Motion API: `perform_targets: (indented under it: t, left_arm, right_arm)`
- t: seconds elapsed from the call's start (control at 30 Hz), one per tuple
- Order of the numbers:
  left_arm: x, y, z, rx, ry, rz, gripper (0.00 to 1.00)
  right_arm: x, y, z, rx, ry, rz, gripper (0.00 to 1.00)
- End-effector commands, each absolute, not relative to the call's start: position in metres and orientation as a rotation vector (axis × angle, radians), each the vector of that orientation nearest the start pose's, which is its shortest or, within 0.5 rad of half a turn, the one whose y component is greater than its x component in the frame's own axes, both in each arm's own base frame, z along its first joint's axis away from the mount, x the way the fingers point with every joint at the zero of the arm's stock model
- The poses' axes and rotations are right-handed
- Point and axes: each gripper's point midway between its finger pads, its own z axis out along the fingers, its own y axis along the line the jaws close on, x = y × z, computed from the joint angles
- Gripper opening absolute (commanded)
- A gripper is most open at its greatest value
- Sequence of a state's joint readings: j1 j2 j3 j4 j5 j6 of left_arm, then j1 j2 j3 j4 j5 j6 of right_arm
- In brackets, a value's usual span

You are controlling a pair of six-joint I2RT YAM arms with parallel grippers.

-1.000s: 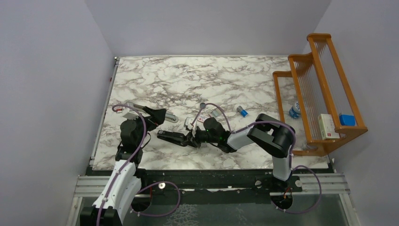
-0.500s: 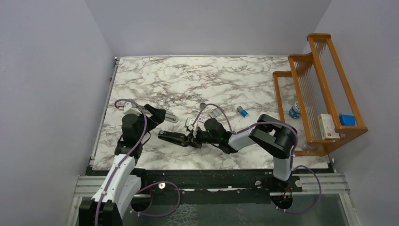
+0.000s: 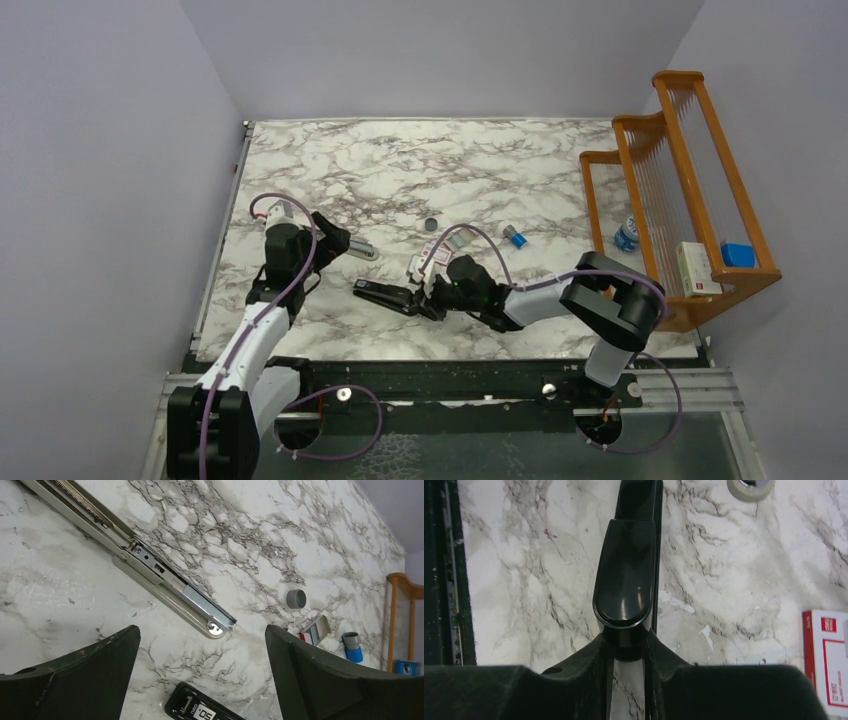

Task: Load the staples into the stapler
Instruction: Close the stapler at the center of the board.

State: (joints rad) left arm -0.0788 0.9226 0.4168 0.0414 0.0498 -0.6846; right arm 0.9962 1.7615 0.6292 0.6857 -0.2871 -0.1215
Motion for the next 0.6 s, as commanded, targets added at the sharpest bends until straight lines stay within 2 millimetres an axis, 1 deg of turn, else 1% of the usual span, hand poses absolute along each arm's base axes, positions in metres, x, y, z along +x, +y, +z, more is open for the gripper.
perform_targets:
  t: [0.0, 0.13, 0.2, 0.23, 0.37, 0.43, 0.5, 0.57]
  left_arm:
    - [0.315, -0.055, 0.121, -0.587, 1.989, -0.491, 0.99]
    - [0.318, -0.058, 0.113, -0.587, 2.013, -0.503, 0.99]
    - [0.319, -0.06, 0.109, -0.584, 2.025, -0.511, 0.99]
    - [0.319, -0.062, 0.108, -0.579, 2.034, -0.516, 0.99]
    - [0.318, -0.067, 0.098, -0.56, 2.073, -0.53, 0.97]
    - [0.317, -0.069, 0.093, -0.55, 2.091, -0.524, 0.94]
    - [0.316, -0.069, 0.089, -0.554, 2.101, -0.515, 0.93]
    - [0.318, -0.063, 0.087, -0.588, 2.1, -0.483, 0.93]
  right_arm:
    - [0.185, 0.356, 0.008, -1.315, 1.799, 0.744, 0.32]
    - [0.177, 0.353, 0.015, -1.324, 1.806, 0.784, 0.45]
    - [0.172, 0.355, 0.025, -1.315, 1.801, 0.822, 0.5]
    - [0.171, 0.357, 0.035, -1.298, 1.792, 0.843, 0.52]
    - [0.169, 0.359, 0.064, -1.173, 1.808, 0.912, 0.54]
    - [0.175, 0.358, 0.076, -1.068, 1.846, 0.916, 0.54]
    - [0.182, 0.358, 0.085, -0.964, 1.896, 0.914, 0.54]
    - [0.188, 0.361, 0.095, -0.923, 1.905, 0.91, 0.54]
